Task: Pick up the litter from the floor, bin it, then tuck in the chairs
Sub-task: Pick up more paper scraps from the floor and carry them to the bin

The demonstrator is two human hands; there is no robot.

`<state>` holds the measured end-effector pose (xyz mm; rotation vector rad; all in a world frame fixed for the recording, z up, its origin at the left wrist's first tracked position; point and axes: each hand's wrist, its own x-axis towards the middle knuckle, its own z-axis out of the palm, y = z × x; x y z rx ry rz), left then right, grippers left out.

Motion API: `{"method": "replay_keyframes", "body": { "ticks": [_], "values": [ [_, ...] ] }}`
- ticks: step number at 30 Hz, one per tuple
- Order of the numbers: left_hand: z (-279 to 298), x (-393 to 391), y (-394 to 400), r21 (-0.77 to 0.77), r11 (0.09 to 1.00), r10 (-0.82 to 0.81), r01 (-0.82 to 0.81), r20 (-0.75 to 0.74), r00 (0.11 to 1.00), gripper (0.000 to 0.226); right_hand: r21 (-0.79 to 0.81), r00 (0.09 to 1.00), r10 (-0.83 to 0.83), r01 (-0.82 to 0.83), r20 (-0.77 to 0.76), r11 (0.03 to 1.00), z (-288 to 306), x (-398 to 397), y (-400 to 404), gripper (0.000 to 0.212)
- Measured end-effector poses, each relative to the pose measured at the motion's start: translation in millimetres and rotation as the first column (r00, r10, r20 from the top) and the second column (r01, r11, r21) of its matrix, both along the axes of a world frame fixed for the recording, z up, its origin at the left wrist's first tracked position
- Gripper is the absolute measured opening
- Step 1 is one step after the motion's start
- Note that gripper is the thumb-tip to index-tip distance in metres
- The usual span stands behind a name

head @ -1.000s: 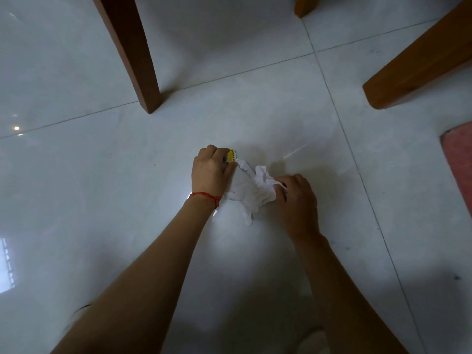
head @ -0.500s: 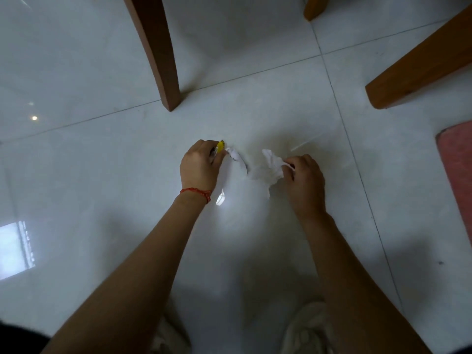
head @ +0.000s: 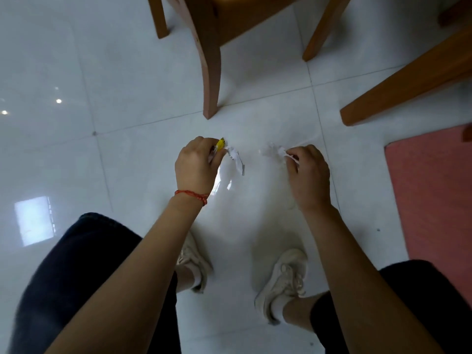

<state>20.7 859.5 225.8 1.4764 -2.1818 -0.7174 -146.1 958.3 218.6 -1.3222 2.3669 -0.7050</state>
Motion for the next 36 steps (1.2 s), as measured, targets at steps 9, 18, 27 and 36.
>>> {"method": "replay_keyframes", "body": {
  "ticks": [9, 18, 27, 36],
  "values": [
    [172, 38, 25, -0.042, 0.998, -0.035, 0.039, 0.087, 0.996, 0.011, -0.045, 0.999, 0.051, -0.050, 0.013, 0.998, 171, 20, 18, 0.011],
    [307, 82, 49, -0.097, 0.994, 0.067, -0.057, 0.104, 0.992, 0.010, -0.109, 0.989, 0.142, -0.145, -0.036, 0.983, 314, 31, 20, 0.010],
    [376, 144, 73, -0.176, 0.956, 0.252, -0.234, 0.091, 0.963, 0.010, -0.129, 0.963, 0.263, -0.268, -0.049, 0.955, 387, 66, -3, 0.008],
    [402, 237, 36, -0.248, 0.863, 0.468, -0.440, 0.064, 0.882, 0.011, -0.133, 0.923, 0.378, -0.385, -0.077, 0.913, 413, 147, -84, 0.010]
  ]
}}
